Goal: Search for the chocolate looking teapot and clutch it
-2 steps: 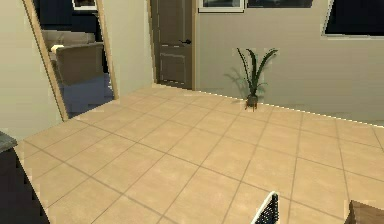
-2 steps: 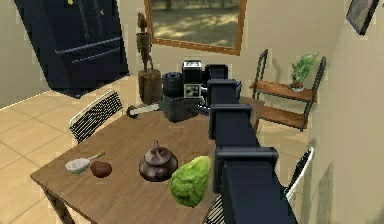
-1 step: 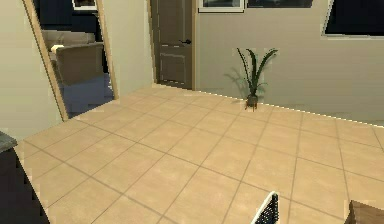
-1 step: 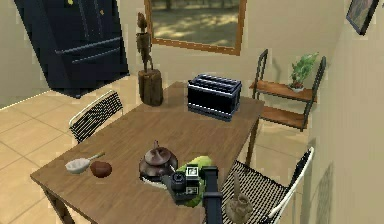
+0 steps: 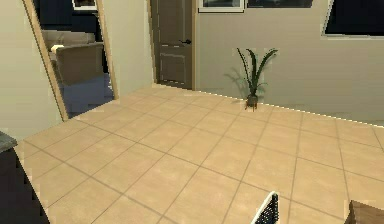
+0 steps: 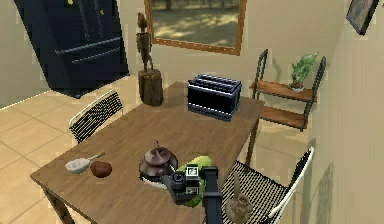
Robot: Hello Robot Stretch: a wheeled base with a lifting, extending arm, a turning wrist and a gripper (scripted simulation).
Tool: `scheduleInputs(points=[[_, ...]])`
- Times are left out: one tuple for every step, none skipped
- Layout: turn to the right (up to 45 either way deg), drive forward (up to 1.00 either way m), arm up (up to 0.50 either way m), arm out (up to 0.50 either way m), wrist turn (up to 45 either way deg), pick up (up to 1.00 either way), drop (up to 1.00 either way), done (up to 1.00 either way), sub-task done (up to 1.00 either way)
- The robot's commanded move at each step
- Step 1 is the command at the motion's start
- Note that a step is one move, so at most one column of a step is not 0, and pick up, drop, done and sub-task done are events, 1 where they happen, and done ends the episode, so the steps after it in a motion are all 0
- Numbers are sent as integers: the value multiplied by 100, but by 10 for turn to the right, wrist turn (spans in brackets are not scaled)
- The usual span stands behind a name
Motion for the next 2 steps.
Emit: scheduleInputs(points=[[0,0,10,0,0,0,0,0,0],[0,0,0,0,0,0,0,100,0]])
